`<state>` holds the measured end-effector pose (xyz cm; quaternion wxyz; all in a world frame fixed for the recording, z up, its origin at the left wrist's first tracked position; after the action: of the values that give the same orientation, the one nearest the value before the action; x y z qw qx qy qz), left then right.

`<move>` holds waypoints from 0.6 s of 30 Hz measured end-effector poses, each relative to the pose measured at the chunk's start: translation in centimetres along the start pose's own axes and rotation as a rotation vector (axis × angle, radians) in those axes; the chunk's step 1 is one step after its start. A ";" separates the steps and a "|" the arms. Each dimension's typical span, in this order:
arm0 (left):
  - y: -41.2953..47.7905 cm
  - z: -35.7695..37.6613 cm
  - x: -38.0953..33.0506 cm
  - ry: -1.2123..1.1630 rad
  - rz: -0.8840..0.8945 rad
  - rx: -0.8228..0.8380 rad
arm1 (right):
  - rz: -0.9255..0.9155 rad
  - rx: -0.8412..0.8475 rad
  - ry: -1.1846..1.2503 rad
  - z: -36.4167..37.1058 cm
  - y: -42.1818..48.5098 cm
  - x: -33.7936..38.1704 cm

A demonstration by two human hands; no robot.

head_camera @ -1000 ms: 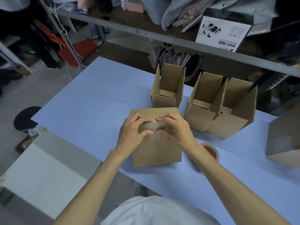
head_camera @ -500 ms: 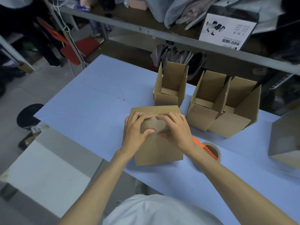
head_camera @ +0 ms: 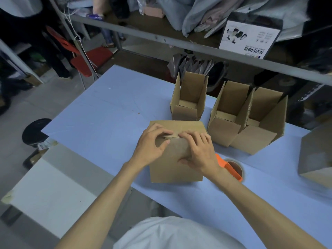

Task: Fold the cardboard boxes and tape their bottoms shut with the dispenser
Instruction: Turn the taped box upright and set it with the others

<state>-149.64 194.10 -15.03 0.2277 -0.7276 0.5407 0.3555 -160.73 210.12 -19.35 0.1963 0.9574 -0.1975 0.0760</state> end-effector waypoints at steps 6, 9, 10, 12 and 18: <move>1.2 -0.4 1.5 -0.404 -0.257 -0.254 | 0.126 0.009 0.070 -1.8 -1.6 -1.8; 1.4 1.1 3.0 -0.370 -0.385 0.064 | 0.121 0.007 0.074 -2.1 -3.3 -2.4; 1.3 1.7 3.1 -0.333 -0.371 0.154 | 0.125 0.012 0.088 -2.3 -3.7 -2.5; 1.2 2.5 2.9 -0.255 -0.338 0.177 | 0.140 0.039 0.113 -2.5 -4.4 -2.7; 0.8 2.2 -1.7 0.007 -0.146 0.032 | 0.405 -0.112 0.431 -6.5 -7.1 -1.9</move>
<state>-151.22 196.48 -15.07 0.2626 -0.7625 0.4927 0.3268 -160.03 219.37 -16.33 0.2670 0.8481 -0.3421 0.3039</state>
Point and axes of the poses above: each hand's wrist, its own y-axis towards the middle knuckle, its own z-axis out of the palm, x = y × z, the point moved 1 cm from there along y, towards the middle knuckle, and after that the axes turned 8 degrees about x, right-handed, at the moved point
